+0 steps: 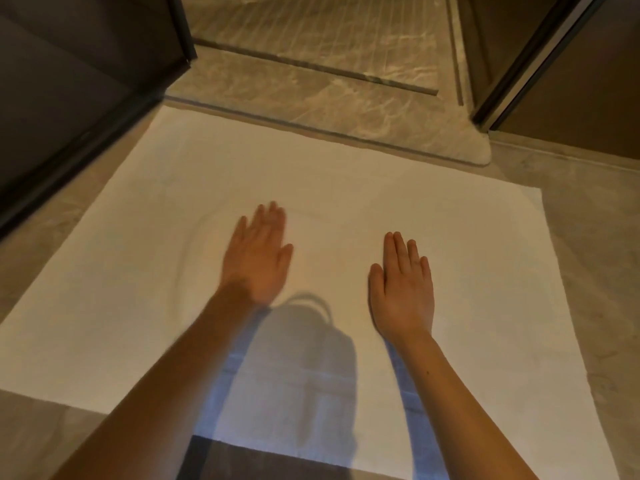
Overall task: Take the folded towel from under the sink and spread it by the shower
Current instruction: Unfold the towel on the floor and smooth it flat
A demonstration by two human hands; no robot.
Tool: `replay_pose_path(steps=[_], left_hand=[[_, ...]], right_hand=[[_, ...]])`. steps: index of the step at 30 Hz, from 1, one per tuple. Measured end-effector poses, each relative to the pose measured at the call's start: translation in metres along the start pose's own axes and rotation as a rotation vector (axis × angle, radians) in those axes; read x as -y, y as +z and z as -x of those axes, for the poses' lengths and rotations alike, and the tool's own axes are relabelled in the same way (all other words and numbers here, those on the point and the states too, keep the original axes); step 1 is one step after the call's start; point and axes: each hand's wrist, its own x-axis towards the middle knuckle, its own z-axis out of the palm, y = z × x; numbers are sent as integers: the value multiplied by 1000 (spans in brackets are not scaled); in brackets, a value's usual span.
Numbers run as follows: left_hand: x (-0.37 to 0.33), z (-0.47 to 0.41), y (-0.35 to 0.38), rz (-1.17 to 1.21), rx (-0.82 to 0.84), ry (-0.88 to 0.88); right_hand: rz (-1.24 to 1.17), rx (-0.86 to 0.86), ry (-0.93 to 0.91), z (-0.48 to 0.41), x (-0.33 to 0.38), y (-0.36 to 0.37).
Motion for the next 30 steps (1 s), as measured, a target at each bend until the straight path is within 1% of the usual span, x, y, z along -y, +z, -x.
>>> replay_pose_path(steps=[3,4,6,8,10,13,15,17,19,22,25,27,28,30], left_hand=[[-69,-18,11,34,20,261],[-89,-22,15,38,50,319],[-107,-30,23,38,98,354],[-96,-35,25,30,104,345],[-68,-35,21,20,69,321],[-6,-36,12,1,-4,156],[28,-38,6,8,4,22],[41,-39,4,17,29,-21],[40,-40,5,11,30,-14],[38,-38,7,-12,22,-13],[38,-40,4,-17,39,-25],[27,-44,1,-23,30,-53],[16,-48,1,-35,-3,-35],[-17,-60,3,-41,-48,77]], right_hand=[[18,1,-1,0,0,0],[27,-1,-1,0,0,1],[49,-4,-5,-1,1,1],[47,-5,-4,-1,0,2],[23,-1,1,0,-1,2],[0,8,-8,2,0,1],[-5,17,-8,2,2,0],[-12,29,13,0,5,-2],[-31,14,0,-7,10,-9],[-32,-17,-97,-41,19,-19],[-2,11,-53,-89,21,-23],[41,40,-14,-106,14,-19],[55,47,-3,-108,9,-15],[57,40,-3,-109,1,-8]])
